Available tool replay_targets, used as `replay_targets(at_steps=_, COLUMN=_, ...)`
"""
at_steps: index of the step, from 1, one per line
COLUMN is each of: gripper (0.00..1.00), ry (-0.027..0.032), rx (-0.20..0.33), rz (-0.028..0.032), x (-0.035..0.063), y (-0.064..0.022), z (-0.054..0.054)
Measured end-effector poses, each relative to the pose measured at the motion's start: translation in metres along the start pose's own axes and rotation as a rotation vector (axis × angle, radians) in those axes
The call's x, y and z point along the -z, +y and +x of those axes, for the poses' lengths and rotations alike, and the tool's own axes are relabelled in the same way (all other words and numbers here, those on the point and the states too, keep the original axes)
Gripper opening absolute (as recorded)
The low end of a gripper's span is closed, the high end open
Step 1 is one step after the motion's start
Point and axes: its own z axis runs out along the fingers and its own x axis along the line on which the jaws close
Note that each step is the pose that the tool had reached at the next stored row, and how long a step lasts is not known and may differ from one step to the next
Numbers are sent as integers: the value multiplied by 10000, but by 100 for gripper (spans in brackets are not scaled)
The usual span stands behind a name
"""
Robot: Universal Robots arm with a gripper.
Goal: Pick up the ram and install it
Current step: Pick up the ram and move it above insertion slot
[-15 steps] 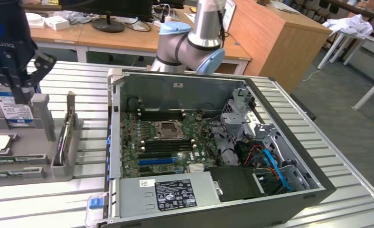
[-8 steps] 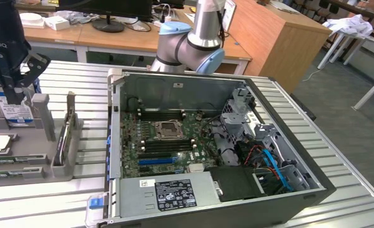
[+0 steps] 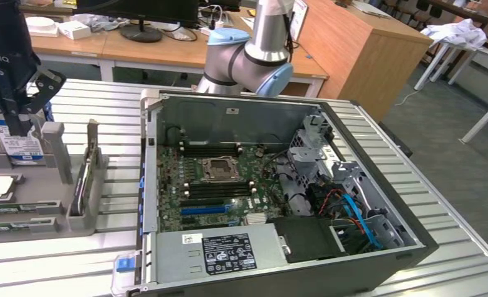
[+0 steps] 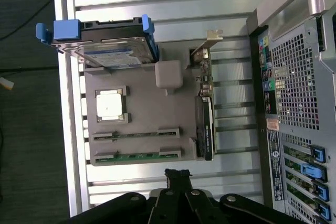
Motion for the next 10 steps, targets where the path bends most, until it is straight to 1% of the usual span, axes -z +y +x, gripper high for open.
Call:
replay_targets(at_steps=3, gripper=10, ry=0, rx=-1, rz=0, x=0, y=0, z=1)
replay_targets(at_steps=4, gripper=10, ry=-11, rx=4, rz=1, x=-1, y=1, z=7)
replay_targets(at_steps=5, gripper=10, ry=-13, rx=106, rz=4, x=-2, y=1, z=6)
replay_targets(at_steps=10, gripper=10, ry=22, rx=1014, rz=28, x=-6, y=1, z=6)
